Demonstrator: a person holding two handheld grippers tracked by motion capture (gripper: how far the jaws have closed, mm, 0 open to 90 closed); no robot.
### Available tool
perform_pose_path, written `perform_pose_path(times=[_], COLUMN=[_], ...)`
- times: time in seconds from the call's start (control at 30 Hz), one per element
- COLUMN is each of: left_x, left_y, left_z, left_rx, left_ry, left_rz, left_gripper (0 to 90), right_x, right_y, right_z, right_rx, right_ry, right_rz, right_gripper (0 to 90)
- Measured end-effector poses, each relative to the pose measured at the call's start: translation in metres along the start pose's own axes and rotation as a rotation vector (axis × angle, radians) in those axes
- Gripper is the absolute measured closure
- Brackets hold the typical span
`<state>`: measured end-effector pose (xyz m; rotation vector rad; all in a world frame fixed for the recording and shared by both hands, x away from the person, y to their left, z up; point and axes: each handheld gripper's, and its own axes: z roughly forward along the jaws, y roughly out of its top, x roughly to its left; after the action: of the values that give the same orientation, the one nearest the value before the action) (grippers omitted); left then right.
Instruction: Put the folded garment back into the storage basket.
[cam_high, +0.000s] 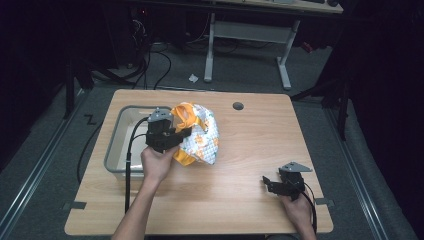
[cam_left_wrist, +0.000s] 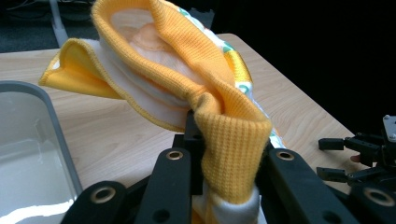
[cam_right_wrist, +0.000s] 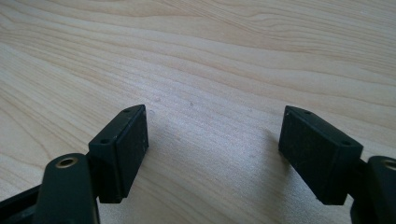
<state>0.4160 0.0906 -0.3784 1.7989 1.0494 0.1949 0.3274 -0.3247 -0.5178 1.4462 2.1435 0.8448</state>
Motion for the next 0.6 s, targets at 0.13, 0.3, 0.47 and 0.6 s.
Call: perform_pose_path(times=[0.13,0.3,0.47,0.6], left_x=[0.004,0.008,0.014,0.018], left_y=[-0.001,0.000,-0.001,-0.001], left_z=[-0.004,-0.009,-0.017,-0.019], left_rx=[-0.003,-0.014,-0.020,-0.020], left_ry=[-0.002,0.005,0.018,0.022], left_rz=[-0.007,-0.015,-0.021,-0.019], left_gripper=[77.6,77.5,77.6,77.5], right_x=[0.000,0.000,0.000,0.000], right_y=[0.000,0.000,0.000,0.000], right_z=[0.000,0.000,0.000,0.000], right_rx=[0.000,0.000,0.000,0.000], right_ry=[0.000,0.000,0.000,0.000], right_rz=[0.000,0.000,0.000,0.000], right_gripper=[24.3,24.3,24.3,24.3])
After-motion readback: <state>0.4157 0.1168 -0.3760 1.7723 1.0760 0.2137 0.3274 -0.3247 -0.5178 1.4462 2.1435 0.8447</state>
